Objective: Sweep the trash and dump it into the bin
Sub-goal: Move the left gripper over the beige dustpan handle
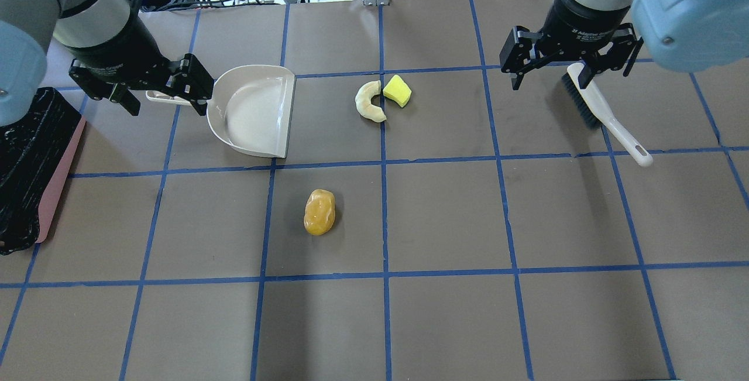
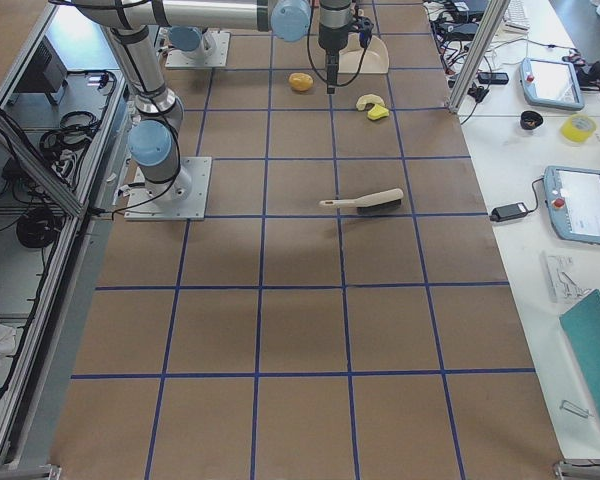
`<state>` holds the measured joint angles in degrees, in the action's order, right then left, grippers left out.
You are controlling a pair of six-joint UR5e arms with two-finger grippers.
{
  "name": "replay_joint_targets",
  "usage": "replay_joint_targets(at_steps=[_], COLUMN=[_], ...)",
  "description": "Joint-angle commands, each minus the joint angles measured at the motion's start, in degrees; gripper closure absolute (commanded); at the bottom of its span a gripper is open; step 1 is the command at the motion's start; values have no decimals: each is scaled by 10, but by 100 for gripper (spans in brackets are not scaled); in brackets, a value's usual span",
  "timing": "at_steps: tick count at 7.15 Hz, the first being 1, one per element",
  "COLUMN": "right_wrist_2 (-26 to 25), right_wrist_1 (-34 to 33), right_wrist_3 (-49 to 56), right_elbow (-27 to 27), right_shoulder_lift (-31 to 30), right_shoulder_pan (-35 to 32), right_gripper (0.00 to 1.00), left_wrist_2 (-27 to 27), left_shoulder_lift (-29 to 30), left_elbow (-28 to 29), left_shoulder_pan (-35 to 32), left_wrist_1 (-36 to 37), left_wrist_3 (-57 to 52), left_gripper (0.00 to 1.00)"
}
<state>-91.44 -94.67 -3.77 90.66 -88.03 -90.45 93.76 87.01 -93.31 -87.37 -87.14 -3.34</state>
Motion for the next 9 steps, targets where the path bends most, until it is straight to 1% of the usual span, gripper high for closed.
replay_joint_targets(at_steps=[1, 4, 6, 8, 9], right_wrist_2=[0, 0, 0, 9, 7], right_wrist_1=[1, -2, -7, -8, -9], right_wrist_3=[0, 2, 5, -2, -3], right_elbow=[0, 1, 0, 0, 0], right_shoulder_lift=[0, 1, 1, 1, 1], right_shoulder_pan=[0, 0, 0, 1, 2], right_gripper=[0, 0, 0, 0, 0], left_wrist_2=[-1, -6, -5, -7, -20], left_shoulder_lift=[0, -1, 2, 4, 6], left_elbow=[0, 5, 0, 1, 2], left_shoulder_pan=[0, 5, 8, 15, 25], left_wrist_1=[0, 6, 7, 8, 19], left_wrist_3=[0, 16, 109, 255, 337], left_gripper=[0, 0, 0, 0, 0])
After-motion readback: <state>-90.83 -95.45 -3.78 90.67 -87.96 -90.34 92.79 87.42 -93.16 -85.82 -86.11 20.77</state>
